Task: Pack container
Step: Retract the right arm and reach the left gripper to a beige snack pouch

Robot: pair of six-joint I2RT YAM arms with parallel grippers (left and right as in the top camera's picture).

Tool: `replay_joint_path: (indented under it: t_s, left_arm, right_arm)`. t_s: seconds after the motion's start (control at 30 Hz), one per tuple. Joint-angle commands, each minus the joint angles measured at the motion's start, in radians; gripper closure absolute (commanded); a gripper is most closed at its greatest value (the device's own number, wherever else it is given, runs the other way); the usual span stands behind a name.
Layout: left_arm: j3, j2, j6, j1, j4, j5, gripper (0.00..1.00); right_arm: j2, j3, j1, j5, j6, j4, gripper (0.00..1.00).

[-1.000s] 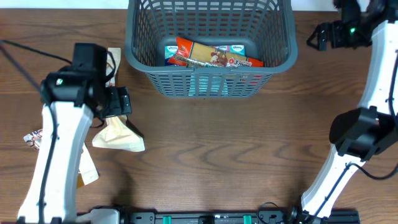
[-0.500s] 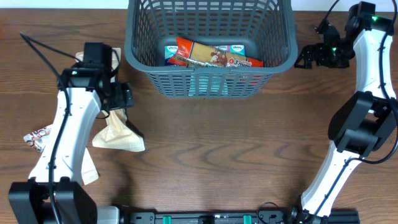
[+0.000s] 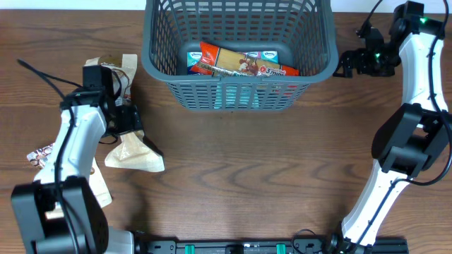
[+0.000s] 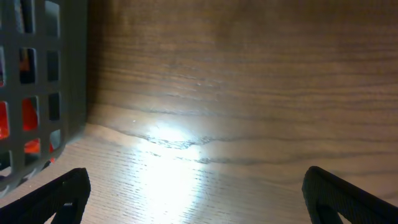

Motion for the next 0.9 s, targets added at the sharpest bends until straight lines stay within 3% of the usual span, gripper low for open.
replay_joint_path:
  t_s: [0.0,0.4,0.47,0.53,0.7,0.87]
  left_arm:
    - [-0.006,0.063,-0.014,0.002,0.024,0.013,0.01]
    - [-0.006,0.261,-0.048,0.002,0.087,0.032,0.03]
    - [-0.006,0.272,-0.048,0.002,0.086,0.033,0.33]
    - [-0.006,0.271,-0.049,0.002,0.074,0.044,0.70]
    - [-0.004,0.246,-0.048,0.002,0.048,0.167,0.89]
    - [0.013,0.139,-0.051,0.002,-0.003,0.237,0.94]
  right_arm:
    - [-0.004,-0.005,0.017,-0.001,0.017,0.002,0.01]
    - [-0.004,-0.005,0.026,-0.001,0.017,0.002,0.01]
    - [-0.004,-0.005,0.026,-0.001,0.017,0.002,0.01]
    - [-0.004,-0.005,0.026,0.000,0.017,0.002,0.01]
    - [-0.004,-0.005,0.026,-0.001,0.017,0.009,0.01]
    - [-0.004,-0.005,0.026,-0.001,0.017,0.013,0.01]
